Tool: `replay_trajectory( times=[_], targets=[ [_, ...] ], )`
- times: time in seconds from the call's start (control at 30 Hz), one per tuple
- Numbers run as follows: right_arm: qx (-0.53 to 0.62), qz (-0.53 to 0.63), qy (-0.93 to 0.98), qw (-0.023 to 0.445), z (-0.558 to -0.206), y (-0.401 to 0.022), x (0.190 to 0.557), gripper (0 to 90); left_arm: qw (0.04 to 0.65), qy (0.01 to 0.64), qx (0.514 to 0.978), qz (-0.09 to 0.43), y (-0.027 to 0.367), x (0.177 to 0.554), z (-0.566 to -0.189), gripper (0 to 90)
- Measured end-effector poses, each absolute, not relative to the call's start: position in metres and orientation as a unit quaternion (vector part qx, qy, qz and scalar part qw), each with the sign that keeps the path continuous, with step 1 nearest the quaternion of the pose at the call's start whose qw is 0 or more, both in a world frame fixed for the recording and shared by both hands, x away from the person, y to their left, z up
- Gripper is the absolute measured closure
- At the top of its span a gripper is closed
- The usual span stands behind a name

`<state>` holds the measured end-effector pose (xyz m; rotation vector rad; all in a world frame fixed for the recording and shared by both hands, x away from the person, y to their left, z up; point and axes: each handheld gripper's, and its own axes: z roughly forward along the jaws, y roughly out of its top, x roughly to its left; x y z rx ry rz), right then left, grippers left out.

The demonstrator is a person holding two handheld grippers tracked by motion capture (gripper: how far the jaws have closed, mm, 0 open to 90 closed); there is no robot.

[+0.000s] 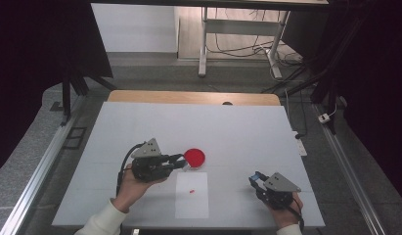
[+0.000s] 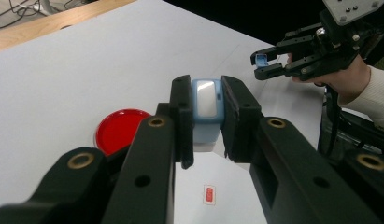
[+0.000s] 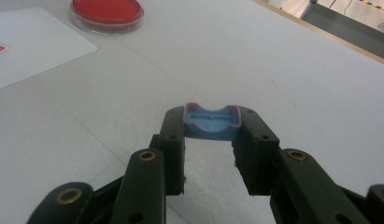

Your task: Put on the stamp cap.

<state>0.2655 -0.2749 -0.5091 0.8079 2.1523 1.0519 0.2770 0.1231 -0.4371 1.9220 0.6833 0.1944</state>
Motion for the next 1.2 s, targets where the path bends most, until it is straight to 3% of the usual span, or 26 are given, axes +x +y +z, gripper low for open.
replay_trajectory(
  times=[1.2],
  targets=[
    [0.266,0.438,0.817,0.266,-0.51,-0.219,0.265,64.8,0.51,0.285,0.808,0.075,0.115,0.279,-0.441,75.2]
  ],
)
